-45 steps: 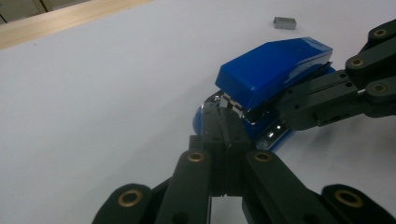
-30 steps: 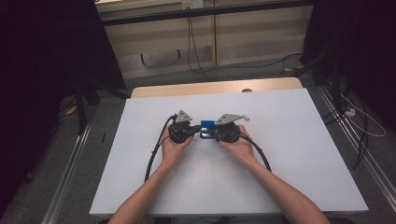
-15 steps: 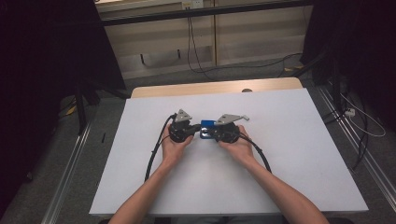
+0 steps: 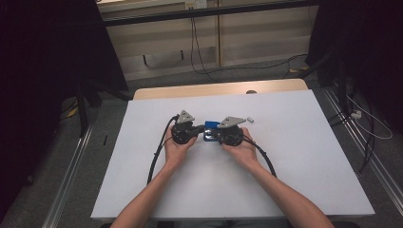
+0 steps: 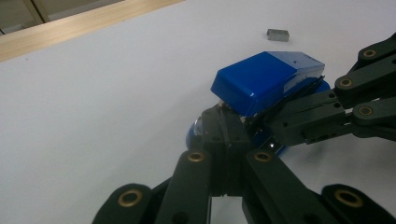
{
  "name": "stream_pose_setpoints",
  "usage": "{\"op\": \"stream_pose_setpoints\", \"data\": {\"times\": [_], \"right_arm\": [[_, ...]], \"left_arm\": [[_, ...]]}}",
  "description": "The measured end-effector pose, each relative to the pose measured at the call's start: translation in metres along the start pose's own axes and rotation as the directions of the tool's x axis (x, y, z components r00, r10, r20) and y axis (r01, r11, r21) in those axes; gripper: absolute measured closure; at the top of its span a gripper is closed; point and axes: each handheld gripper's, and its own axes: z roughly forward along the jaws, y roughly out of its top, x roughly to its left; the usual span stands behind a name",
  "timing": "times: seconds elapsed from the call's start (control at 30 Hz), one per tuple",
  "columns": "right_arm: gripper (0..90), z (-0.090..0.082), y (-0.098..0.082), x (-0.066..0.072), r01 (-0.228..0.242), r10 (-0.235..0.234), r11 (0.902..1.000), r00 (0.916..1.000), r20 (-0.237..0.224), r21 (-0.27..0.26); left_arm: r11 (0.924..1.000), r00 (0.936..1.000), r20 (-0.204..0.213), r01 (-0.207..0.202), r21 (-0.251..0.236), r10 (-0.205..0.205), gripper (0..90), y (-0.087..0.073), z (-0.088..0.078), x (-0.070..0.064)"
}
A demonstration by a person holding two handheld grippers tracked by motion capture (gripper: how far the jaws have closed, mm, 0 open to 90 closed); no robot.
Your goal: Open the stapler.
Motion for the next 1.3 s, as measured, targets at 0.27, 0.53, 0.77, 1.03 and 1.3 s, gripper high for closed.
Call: {"op": "stream_pose_setpoints", "data": {"times": [0.27, 0.53, 0.77, 1.03, 1.3], "right_arm": [[90.0, 0.000, 0.000, 0.001, 0.003, -0.003, 1.0000, 1.0000, 0.004, -0.002], [90.0, 0.000, 0.000, 0.001, 0.012, -0.012, 0.9999, 0.9999, 0.003, -0.003], [90.0, -0.001, -0.001, 0.002, 0.021, -0.021, 0.9998, 0.9997, 0.008, -0.008], [90.0, -0.003, -0.001, 0.001, 0.012, -0.012, 0.9994, 0.9999, 0.004, -0.032], [90.0, -0.004, 0.001, 0.005, 0.000, 0.000, 0.9983, 1.0000, -0.004, -0.058]], "left_arm": [[0.9999, 1.0000, 0.001, 0.005, -0.012, -0.005, 90.0, 0.002, -0.001, -0.001], [0.9995, 1.0000, 0.003, -0.008, -0.030, 0.008, 90.0, 0.006, -0.004, -0.003], [0.9992, 1.0000, 0.003, -0.007, -0.038, 0.007, 90.0, 0.008, -0.005, -0.004], [0.9992, 1.0000, 0.005, -0.006, -0.039, 0.006, 90.0, 0.008, -0.005, -0.004], [0.9988, 1.0000, 0.006, -0.001, -0.048, 0.001, 90.0, 0.010, -0.006, -0.005]]}}
